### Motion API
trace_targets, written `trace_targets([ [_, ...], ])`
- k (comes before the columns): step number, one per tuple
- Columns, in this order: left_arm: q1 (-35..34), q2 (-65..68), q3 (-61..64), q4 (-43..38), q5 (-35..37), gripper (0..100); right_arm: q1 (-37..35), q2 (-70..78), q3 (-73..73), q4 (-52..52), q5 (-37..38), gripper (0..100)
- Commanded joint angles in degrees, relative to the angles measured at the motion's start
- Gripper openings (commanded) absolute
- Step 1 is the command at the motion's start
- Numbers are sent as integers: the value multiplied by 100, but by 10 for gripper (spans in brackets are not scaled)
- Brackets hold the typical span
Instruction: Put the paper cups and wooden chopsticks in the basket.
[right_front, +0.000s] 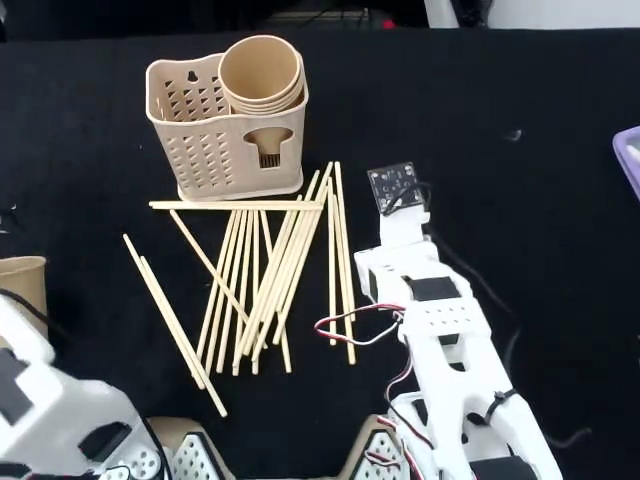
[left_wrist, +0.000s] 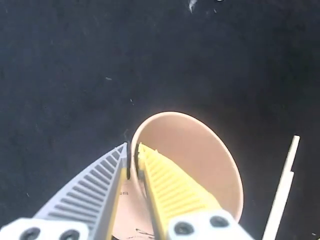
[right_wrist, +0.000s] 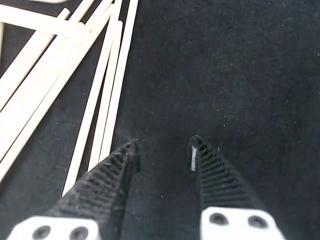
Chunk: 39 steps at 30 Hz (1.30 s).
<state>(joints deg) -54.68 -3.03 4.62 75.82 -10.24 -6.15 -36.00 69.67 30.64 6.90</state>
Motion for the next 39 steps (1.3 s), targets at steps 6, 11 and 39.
trace_targets([
  [6,725,-2963,2202,-1116,220,30,62,-136,13,-132,-53,173],
  [11,1156,-3464,3284,-1705,264,30,62,-136,13,-132,-53,173],
  [39,866,-3209,2492,0,0,216,62,-136,22,-132,-53,173],
])
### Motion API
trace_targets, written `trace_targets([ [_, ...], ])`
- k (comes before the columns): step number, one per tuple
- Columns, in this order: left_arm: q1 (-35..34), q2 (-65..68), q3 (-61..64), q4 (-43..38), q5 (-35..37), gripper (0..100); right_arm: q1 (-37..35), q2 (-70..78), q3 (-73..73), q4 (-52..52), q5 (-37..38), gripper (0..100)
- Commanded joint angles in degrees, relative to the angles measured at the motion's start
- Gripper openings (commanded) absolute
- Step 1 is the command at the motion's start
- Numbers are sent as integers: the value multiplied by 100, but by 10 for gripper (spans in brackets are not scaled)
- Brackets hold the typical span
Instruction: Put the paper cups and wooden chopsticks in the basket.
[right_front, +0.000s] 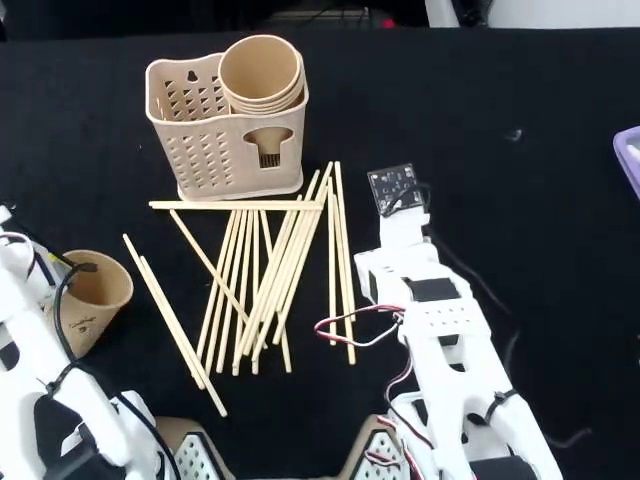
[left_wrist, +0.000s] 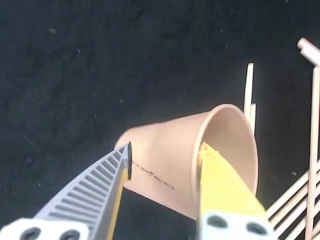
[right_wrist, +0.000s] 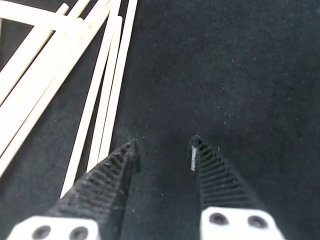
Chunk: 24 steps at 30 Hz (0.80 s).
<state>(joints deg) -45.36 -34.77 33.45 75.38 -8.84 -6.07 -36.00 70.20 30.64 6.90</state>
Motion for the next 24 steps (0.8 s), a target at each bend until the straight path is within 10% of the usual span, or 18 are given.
trace_targets([
  [1,-66,-35,-391,44,-299,216,53,-136,-31,-132,-53,173],
  [24,-1174,18,-813,941,-2022,216,53,-136,-31,-132,-53,173],
])
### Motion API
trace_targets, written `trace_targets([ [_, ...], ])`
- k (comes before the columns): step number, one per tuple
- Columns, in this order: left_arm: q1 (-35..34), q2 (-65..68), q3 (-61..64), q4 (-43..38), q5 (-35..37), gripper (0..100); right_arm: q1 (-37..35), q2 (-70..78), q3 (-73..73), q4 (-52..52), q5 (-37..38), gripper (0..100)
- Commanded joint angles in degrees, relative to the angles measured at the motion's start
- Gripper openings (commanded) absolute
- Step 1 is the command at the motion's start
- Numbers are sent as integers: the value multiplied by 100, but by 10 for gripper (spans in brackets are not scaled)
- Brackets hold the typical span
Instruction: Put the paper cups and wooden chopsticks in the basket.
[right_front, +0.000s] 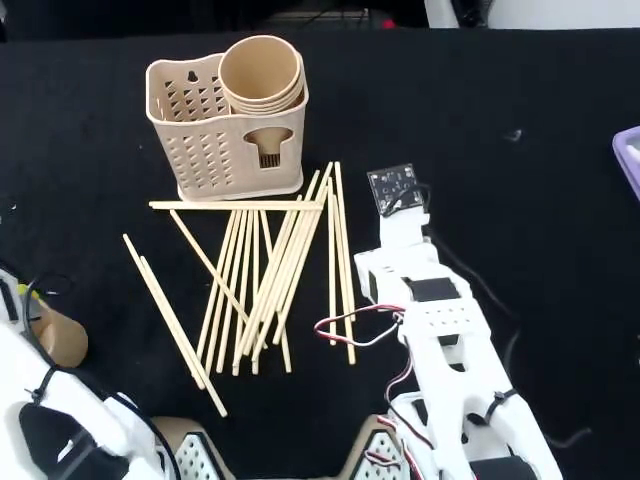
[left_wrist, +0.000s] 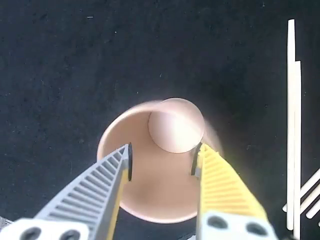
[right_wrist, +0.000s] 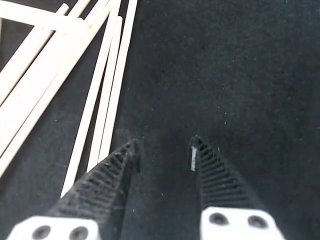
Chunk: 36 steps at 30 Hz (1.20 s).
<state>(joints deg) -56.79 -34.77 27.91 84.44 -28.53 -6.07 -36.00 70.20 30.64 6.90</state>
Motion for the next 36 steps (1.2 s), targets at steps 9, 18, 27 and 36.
trace_targets([
  [9,-40,-44,-163,-35,-53,216,53,-136,-22,-132,-53,173],
  [18,-725,9,-444,-185,-281,220,53,-136,-22,-132,-53,173],
  [27,-514,18,1024,-1266,-659,216,53,-136,-22,-132,-53,173],
  [36,-488,-44,1182,-1415,9,30,53,-136,-22,-132,-53,173],
])
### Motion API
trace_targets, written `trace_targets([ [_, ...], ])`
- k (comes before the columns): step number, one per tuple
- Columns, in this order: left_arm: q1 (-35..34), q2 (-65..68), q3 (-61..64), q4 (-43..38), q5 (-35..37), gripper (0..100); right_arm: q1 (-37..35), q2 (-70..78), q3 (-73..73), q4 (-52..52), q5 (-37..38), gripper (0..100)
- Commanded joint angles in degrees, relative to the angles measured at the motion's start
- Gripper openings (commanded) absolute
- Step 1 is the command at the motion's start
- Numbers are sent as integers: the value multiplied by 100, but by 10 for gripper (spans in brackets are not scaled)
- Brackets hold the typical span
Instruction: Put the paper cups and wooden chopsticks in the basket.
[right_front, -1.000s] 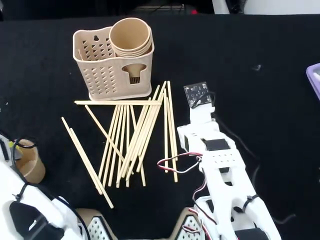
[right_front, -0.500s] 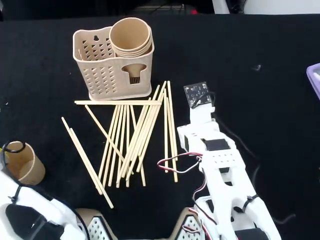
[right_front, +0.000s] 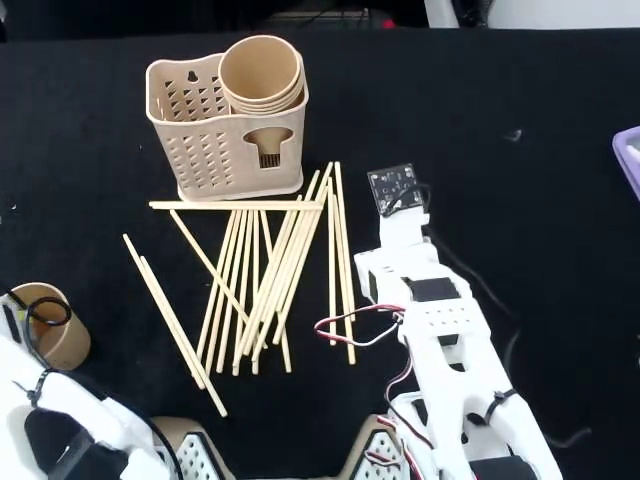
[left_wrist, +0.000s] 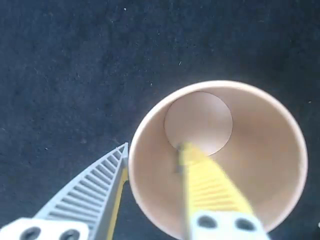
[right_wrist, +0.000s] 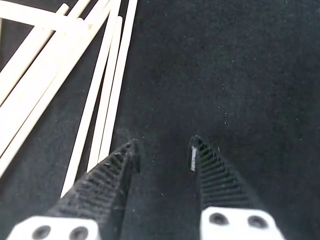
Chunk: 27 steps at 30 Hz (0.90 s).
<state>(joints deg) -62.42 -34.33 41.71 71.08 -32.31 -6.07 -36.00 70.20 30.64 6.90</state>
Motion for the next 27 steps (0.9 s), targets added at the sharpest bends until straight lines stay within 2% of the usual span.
trace_targets([
  [1,154,-88,-259,-79,492,54,53,-136,-22,-132,-53,173],
  [4,470,-88,-567,79,809,35,53,-136,-22,-132,-53,173],
  [7,919,-88,-1297,642,1231,30,53,-127,-13,-132,-53,173],
  [11,1534,-88,-2853,1521,1881,30,53,-127,127,-378,-53,173],
  [15,2114,-88,-4690,1793,2787,30,53,-127,277,-668,-53,173],
  [19,2782,-26,-6079,1486,3833,30,53,-127,286,-695,-53,173],
  [24,3908,-18,-6334,290,5143,30,70,-127,295,-686,-97,164],
  [27,4567,123,-6114,-396,5451,30,88,-136,295,-703,-97,47],
])
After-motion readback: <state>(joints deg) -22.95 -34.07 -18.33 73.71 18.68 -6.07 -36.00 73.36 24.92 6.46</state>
